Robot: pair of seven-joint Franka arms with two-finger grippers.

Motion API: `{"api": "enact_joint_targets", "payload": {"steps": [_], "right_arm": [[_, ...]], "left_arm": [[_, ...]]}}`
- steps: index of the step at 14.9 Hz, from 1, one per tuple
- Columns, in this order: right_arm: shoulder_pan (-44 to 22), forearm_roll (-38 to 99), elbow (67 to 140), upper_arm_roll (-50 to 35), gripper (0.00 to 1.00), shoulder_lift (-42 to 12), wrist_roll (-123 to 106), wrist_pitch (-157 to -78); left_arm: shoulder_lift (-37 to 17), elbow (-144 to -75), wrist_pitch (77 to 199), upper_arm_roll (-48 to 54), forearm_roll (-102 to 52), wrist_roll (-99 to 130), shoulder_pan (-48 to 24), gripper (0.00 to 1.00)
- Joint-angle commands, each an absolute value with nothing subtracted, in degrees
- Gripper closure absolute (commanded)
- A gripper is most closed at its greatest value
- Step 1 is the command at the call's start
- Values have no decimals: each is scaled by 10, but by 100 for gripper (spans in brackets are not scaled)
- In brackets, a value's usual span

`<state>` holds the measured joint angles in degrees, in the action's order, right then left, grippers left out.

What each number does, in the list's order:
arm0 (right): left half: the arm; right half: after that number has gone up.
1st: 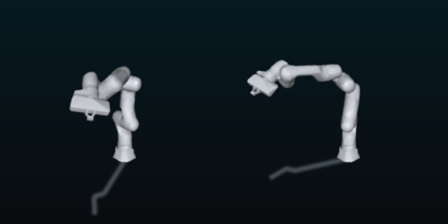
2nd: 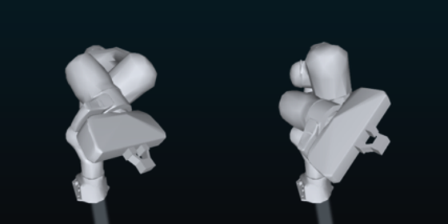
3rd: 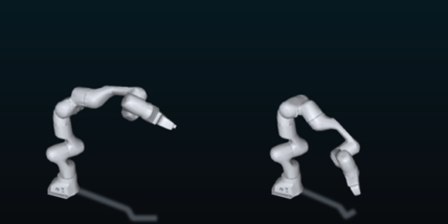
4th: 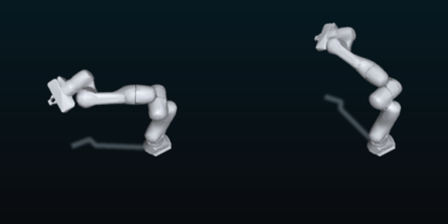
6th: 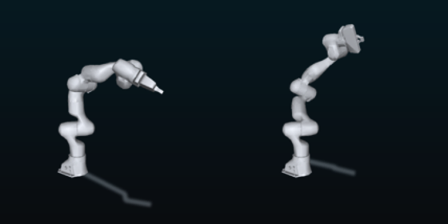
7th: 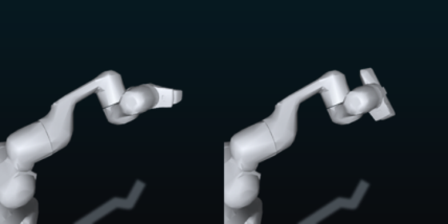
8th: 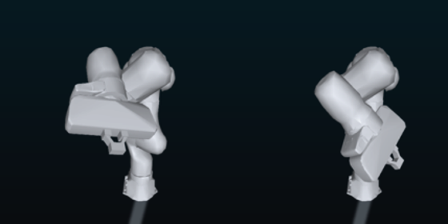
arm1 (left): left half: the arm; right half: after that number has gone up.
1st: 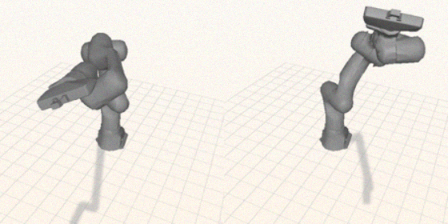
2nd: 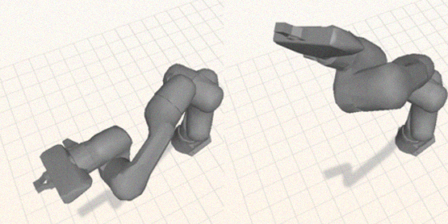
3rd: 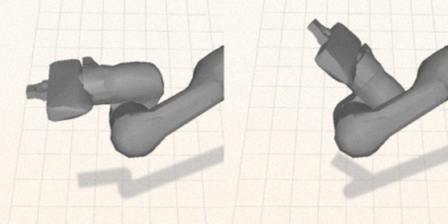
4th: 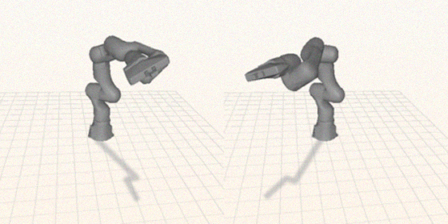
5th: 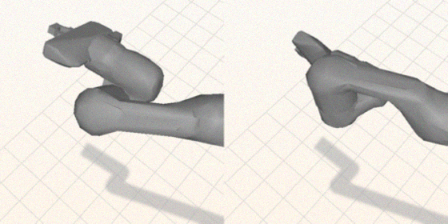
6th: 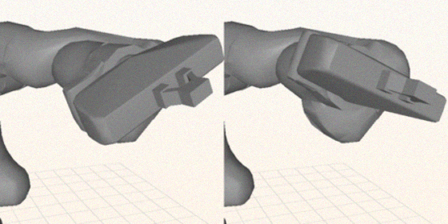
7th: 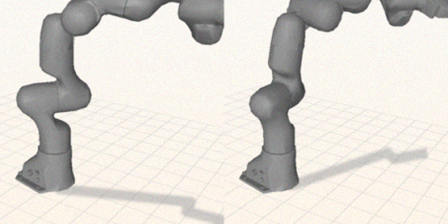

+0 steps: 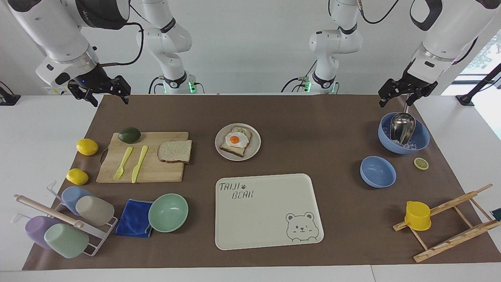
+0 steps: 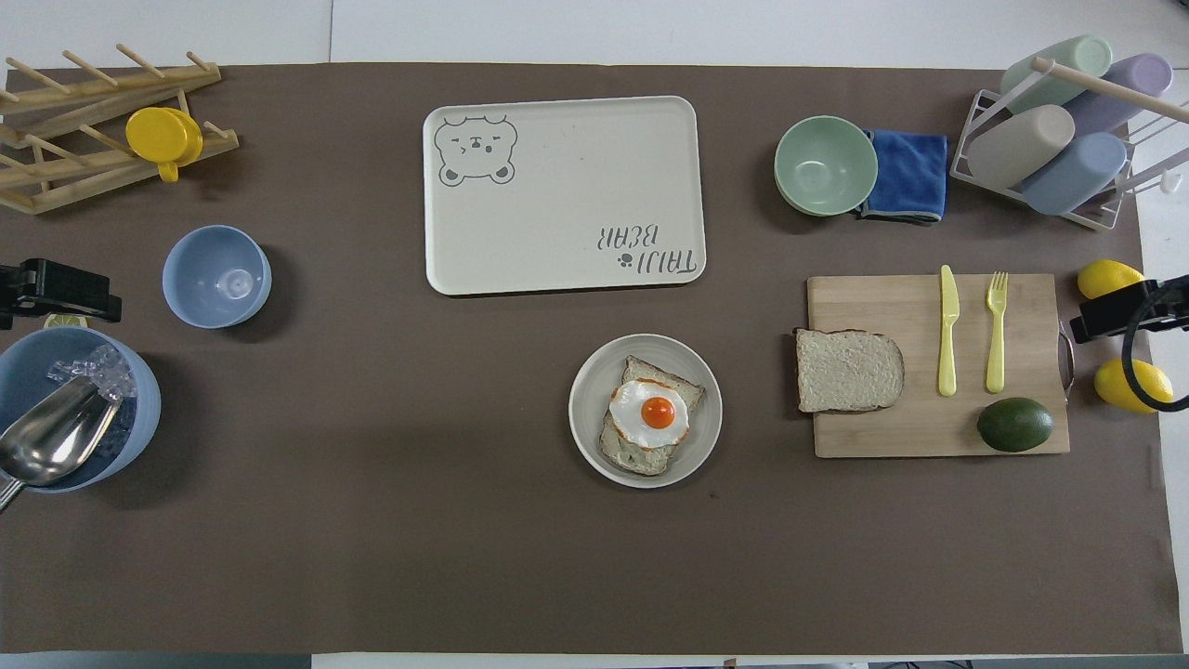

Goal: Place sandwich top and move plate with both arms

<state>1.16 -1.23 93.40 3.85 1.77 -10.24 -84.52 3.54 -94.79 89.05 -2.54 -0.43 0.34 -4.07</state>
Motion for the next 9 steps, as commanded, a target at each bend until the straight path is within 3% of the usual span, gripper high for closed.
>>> {"api": "enact_joint_targets", "payload": {"steps": [1,9], "right_arm": [[18,-13,924,35,0,12,-91,-838],[18,-23,972,34,0,31,-99,-886]], "left_arm": [[38,-947,883,-26,1,-3,-40,0],[38,-947,883,-26,1,-3,-40,0]]}}
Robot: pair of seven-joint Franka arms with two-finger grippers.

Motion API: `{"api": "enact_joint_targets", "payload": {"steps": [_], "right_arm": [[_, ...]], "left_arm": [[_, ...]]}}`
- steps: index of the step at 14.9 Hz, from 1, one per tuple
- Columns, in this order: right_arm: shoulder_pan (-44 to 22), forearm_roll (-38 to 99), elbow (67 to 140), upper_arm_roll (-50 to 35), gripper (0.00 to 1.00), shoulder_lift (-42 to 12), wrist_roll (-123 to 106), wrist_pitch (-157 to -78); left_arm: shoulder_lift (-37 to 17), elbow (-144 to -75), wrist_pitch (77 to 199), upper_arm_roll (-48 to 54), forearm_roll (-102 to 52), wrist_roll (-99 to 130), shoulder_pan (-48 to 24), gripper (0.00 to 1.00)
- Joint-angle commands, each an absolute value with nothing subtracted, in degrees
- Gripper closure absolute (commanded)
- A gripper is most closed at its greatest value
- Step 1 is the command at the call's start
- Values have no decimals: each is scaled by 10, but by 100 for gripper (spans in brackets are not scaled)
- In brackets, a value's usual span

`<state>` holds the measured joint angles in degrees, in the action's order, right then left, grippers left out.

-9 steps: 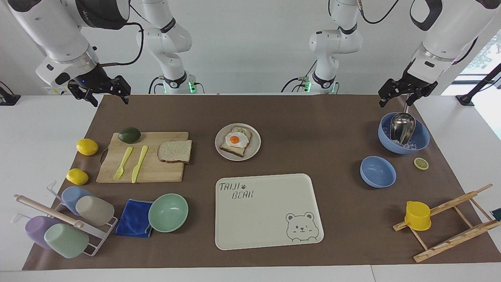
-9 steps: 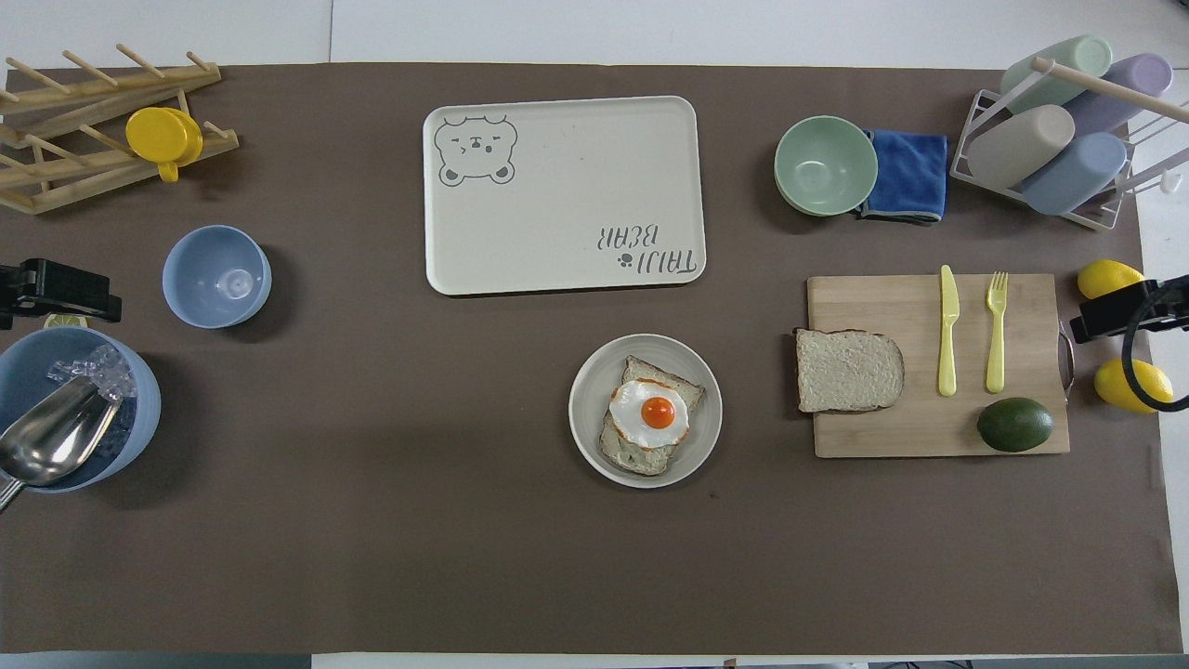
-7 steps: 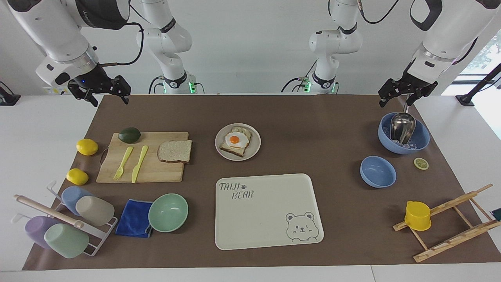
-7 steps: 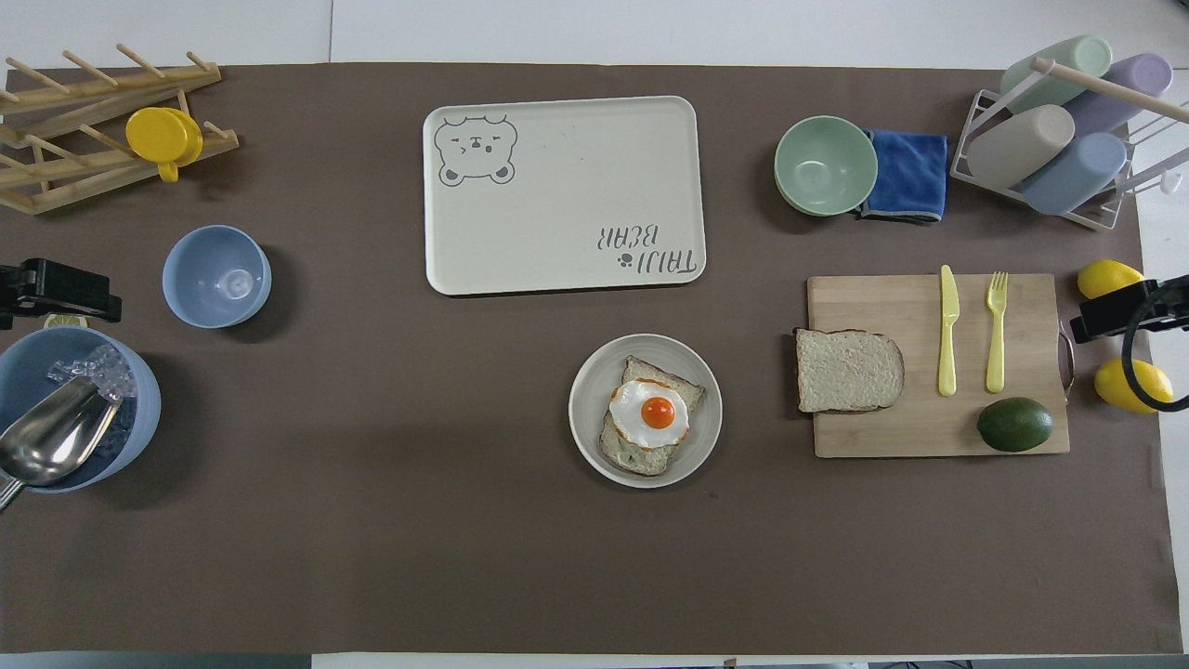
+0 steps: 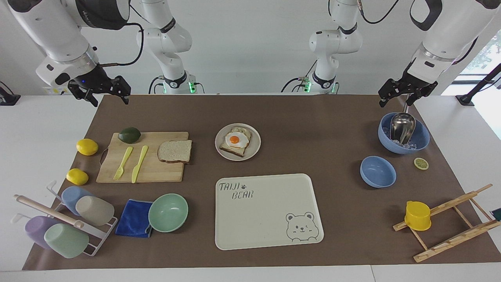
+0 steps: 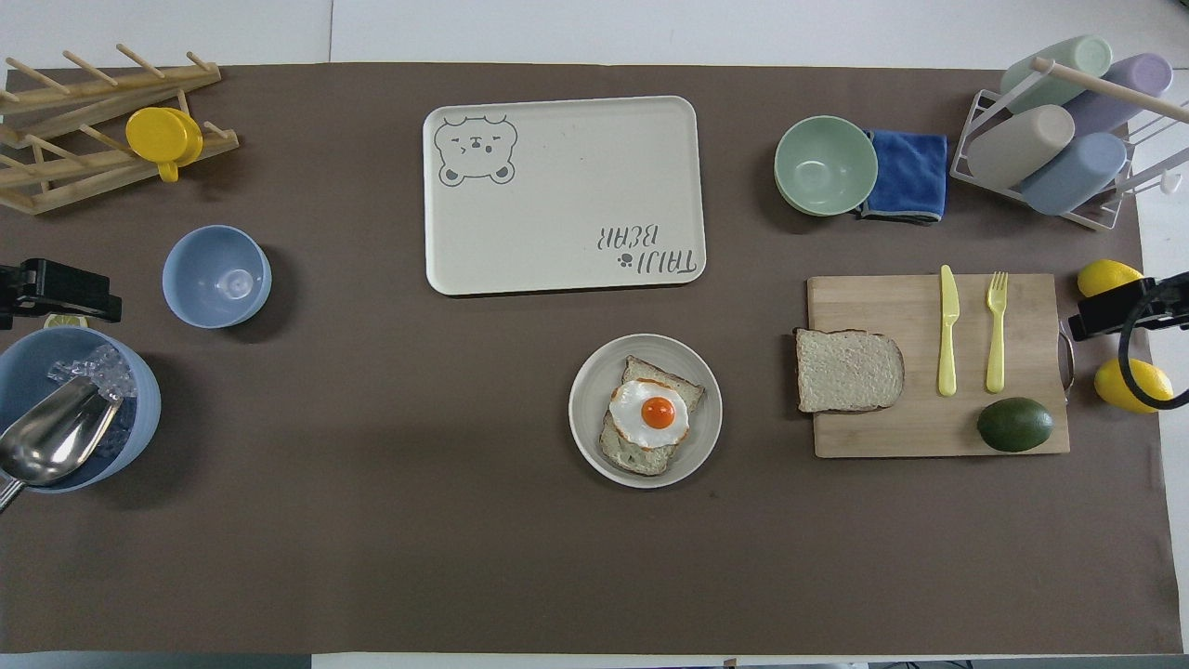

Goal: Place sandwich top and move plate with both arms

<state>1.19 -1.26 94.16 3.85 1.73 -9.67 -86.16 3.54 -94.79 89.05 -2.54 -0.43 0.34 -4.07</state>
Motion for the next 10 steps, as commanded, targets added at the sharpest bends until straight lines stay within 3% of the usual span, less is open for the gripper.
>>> {"api": "enact_joint_targets", "payload": {"steps": [1,4,10], "right_arm": [[15,-28,984,33,0,34,-99,-897],[-12,-92,1016,23,0,38,-95,-934],[-118,-220,1026,22,0,-59,8,-961]], "left_arm": [[38,-947,882,-26,1,-3,-40,0],[38,-947,883,-26,1,-3,-40,0],[38,-947,883,-26,1,-3,-40,0]]}}
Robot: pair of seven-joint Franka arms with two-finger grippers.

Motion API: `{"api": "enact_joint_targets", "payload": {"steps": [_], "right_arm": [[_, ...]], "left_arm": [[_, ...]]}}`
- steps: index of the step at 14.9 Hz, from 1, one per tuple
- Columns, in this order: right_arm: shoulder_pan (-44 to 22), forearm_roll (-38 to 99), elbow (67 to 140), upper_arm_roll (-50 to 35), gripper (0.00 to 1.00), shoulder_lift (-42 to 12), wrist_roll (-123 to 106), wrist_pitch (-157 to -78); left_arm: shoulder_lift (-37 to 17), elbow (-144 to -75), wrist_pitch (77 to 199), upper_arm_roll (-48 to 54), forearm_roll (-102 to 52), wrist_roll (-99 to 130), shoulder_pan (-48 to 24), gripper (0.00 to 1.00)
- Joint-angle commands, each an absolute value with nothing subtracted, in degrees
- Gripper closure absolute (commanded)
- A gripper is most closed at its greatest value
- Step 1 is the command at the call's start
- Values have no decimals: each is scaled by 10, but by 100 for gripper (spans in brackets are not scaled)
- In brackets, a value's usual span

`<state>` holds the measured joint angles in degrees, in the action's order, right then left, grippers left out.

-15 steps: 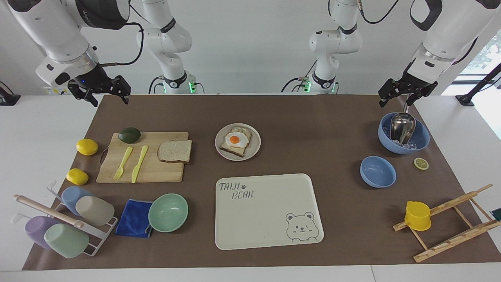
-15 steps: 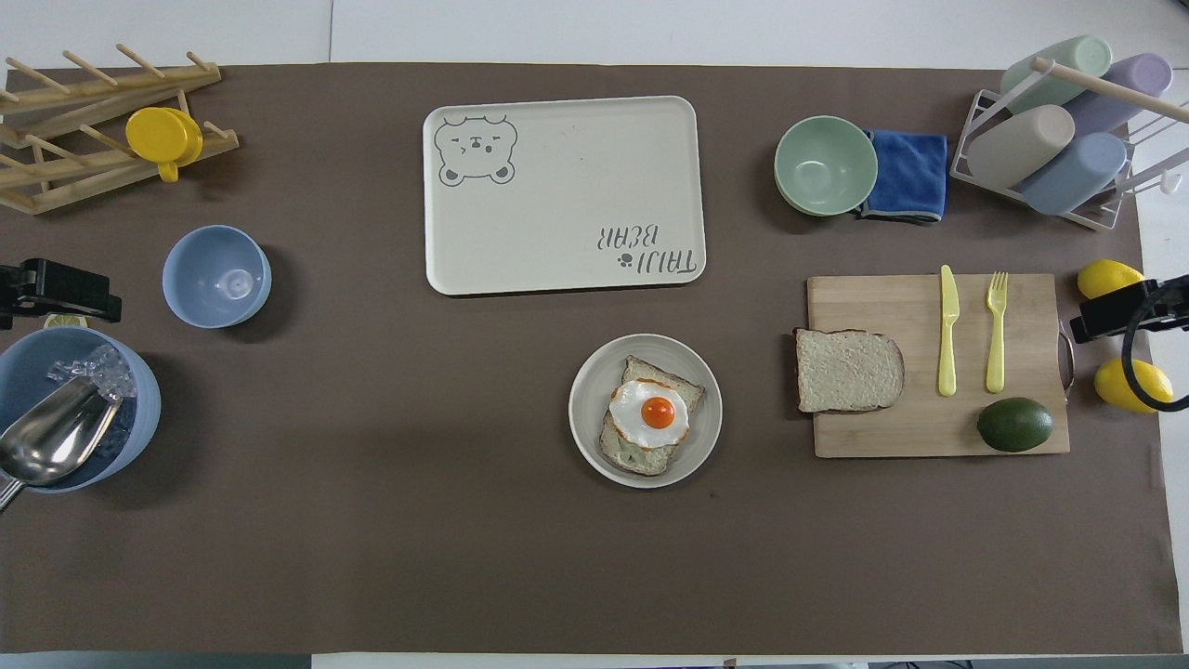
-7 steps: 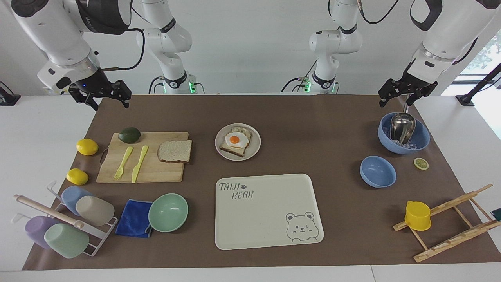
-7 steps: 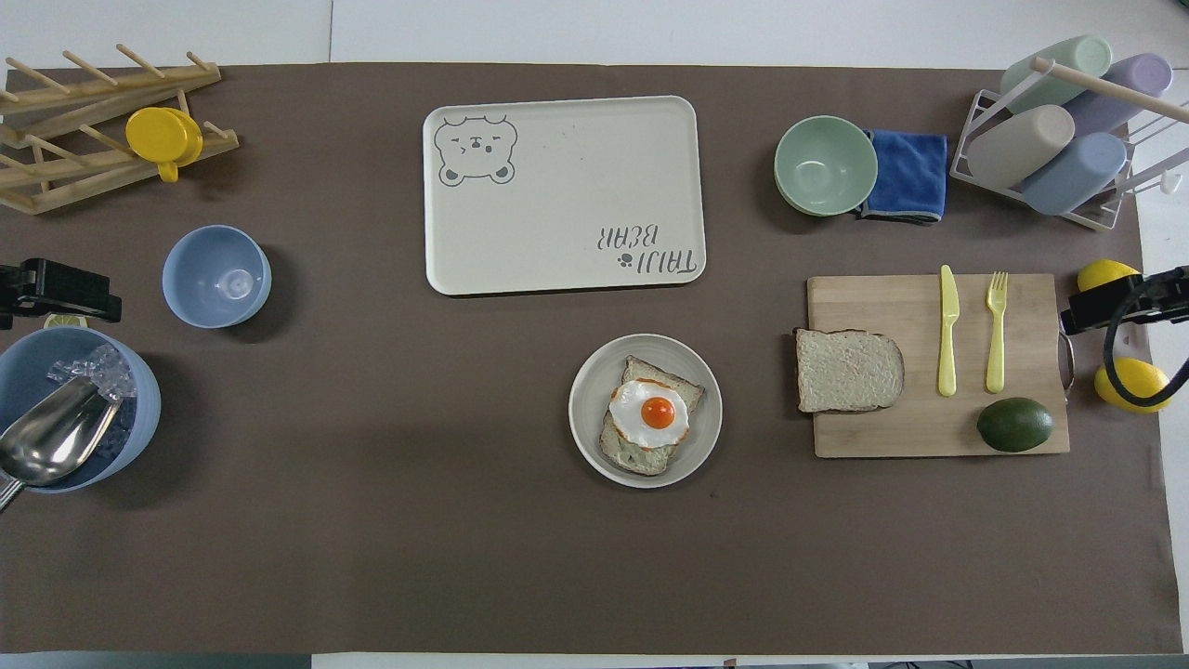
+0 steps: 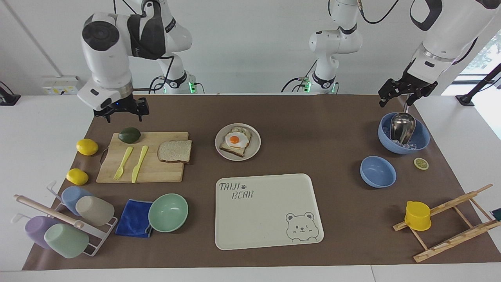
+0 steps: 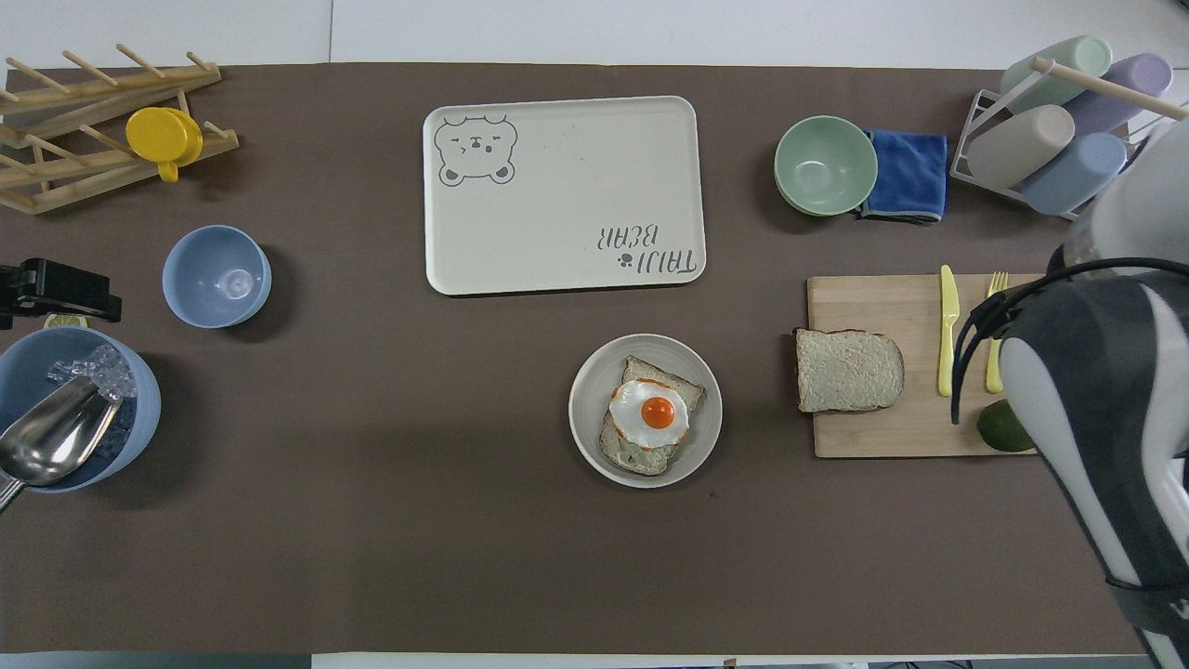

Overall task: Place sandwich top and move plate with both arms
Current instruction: 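Reach the right gripper toward the bread slice on the cutting board, then grasp the bread slice with the right gripper and lift it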

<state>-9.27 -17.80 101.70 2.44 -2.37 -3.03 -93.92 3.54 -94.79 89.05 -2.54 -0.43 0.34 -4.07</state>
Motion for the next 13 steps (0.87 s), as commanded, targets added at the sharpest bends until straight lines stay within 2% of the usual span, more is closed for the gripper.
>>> {"api": "enact_joint_targets", "payload": {"steps": [1,4,8,13], "right_arm": [[-137,-239,1049,22,0,-66,37,-983],[-173,-243,1125,22,0,-71,132,-1061],[-249,-272,1117,22,0,-157,307,-1056],[-253,-271,1128,20,0,-164,332,-1087]], "left_arm": [[38,-947,882,-26,1,-3,-40,0],[38,-947,882,-26,1,-3,-40,0],[38,-947,883,-26,1,-3,-40,0],[38,-947,883,-26,1,-3,-40,0]]}}
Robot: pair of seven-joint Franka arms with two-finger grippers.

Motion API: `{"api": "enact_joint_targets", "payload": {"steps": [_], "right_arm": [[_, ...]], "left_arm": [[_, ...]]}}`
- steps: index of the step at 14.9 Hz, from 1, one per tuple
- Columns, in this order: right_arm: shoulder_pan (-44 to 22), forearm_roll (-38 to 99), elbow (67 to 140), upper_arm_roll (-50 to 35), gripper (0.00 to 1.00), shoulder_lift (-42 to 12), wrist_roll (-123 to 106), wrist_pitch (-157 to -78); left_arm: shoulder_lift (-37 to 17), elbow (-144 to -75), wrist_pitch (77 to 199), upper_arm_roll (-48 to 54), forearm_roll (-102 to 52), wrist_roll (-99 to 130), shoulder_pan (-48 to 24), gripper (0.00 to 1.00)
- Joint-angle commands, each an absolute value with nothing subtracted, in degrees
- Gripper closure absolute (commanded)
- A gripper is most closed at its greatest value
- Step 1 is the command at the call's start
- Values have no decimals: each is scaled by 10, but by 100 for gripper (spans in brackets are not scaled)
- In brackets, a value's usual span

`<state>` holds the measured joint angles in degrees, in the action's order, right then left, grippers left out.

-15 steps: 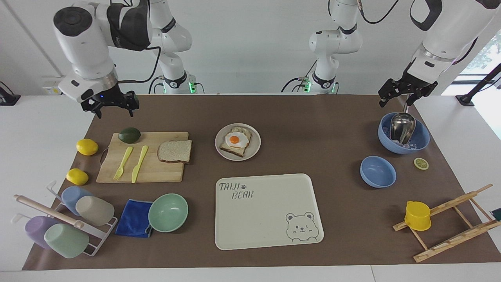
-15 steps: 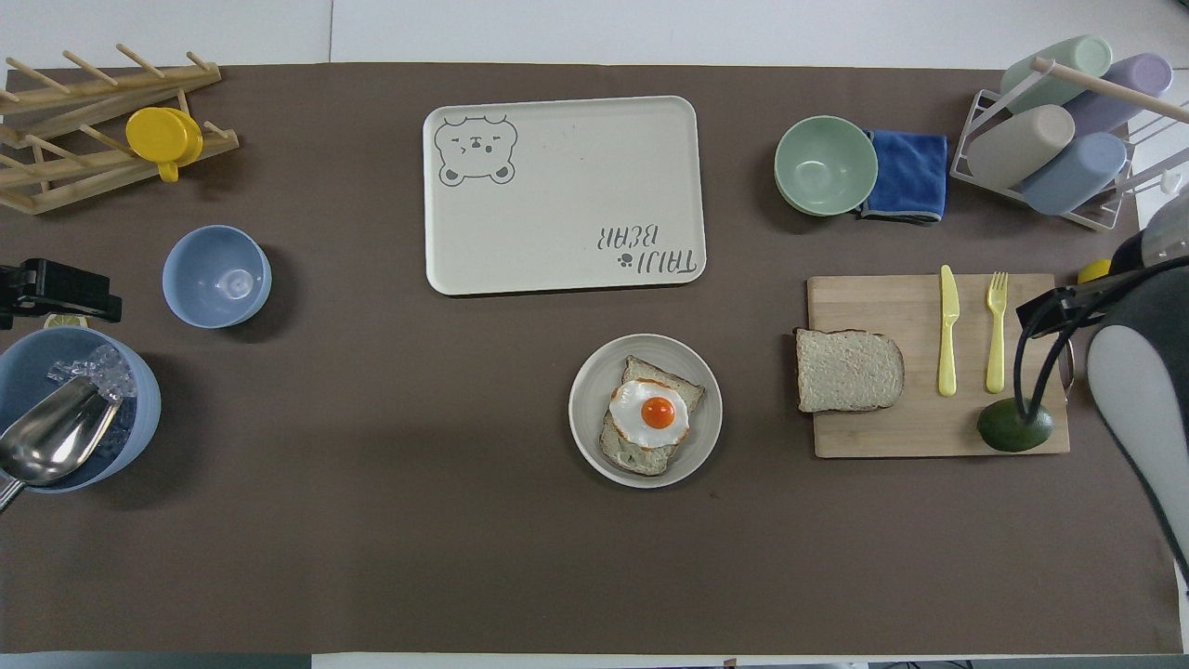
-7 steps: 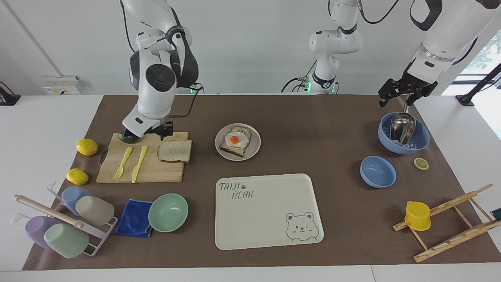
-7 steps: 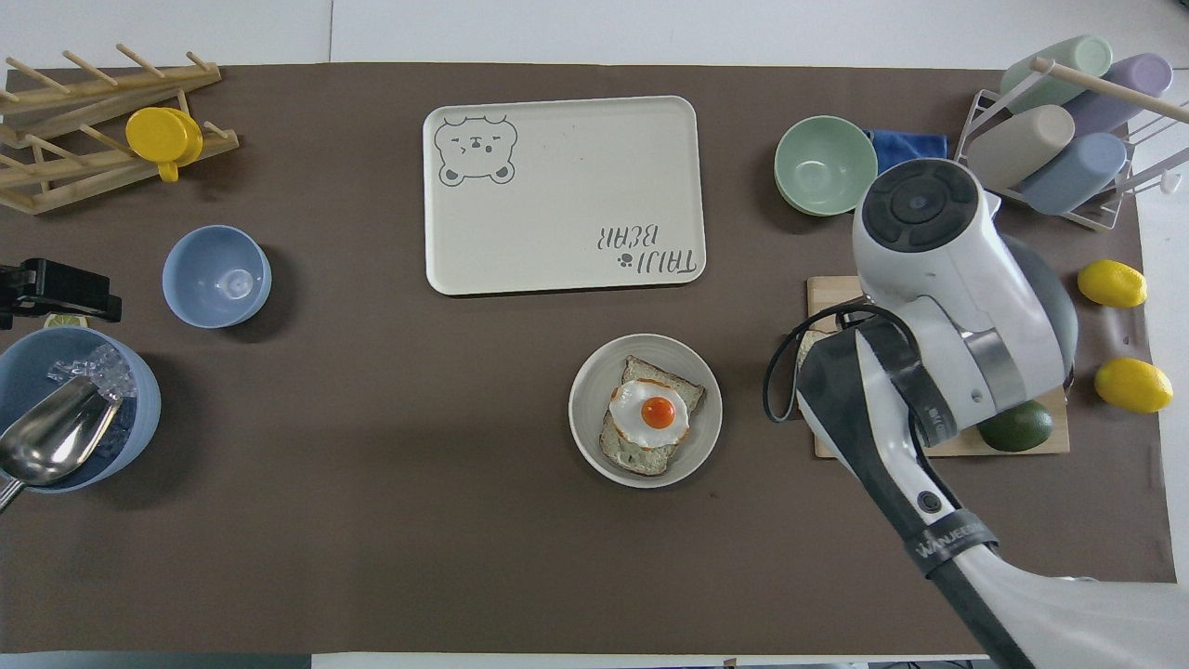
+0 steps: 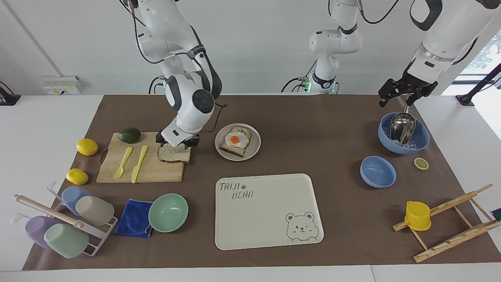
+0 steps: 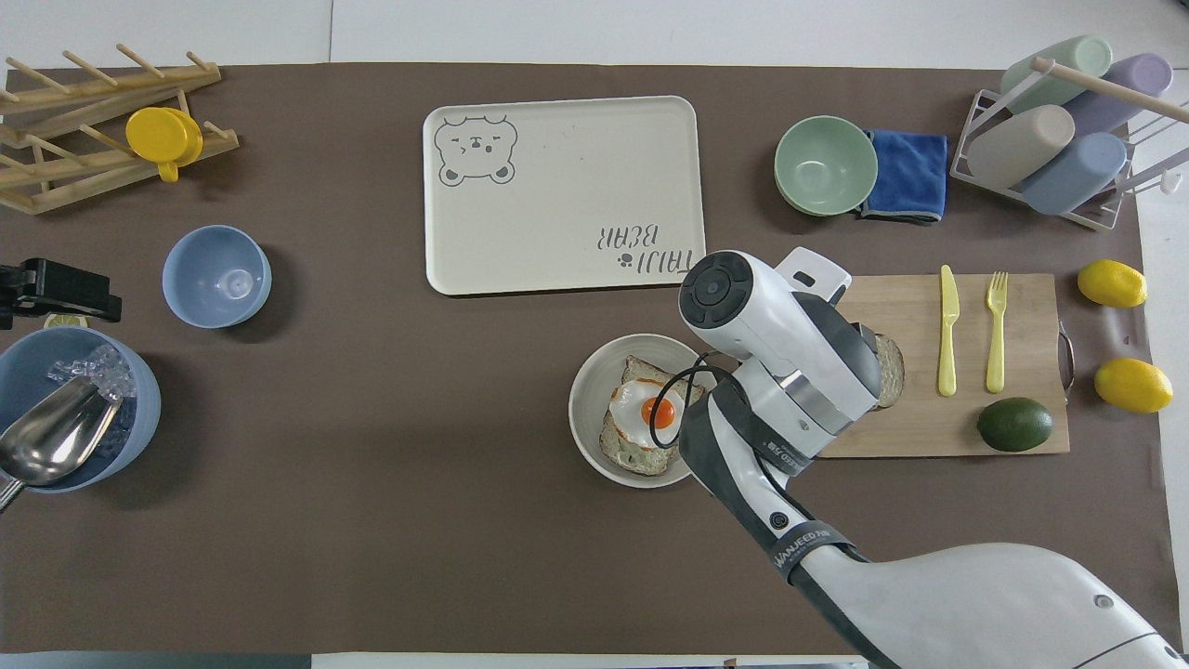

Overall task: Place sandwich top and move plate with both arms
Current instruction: 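Grasp the bread slice with the right gripper and lift it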

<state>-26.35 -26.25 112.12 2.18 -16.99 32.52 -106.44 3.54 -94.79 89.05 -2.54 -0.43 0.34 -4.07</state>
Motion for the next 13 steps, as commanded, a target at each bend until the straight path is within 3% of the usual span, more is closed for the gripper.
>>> {"api": "enact_joint_targets", "payload": {"steps": [1,9,13], "right_arm": [[-252,-271,1137,20,0,-164,337,-1100],[-248,-268,1165,19,0,-158,337,-1106],[-247,-268,1179,19,12,-155,337,-1110]], "left_arm": [[38,-947,882,-26,1,-3,-40,0],[38,-947,882,-26,1,-3,-40,0],[38,-947,882,-26,1,-3,-40,0]]}}
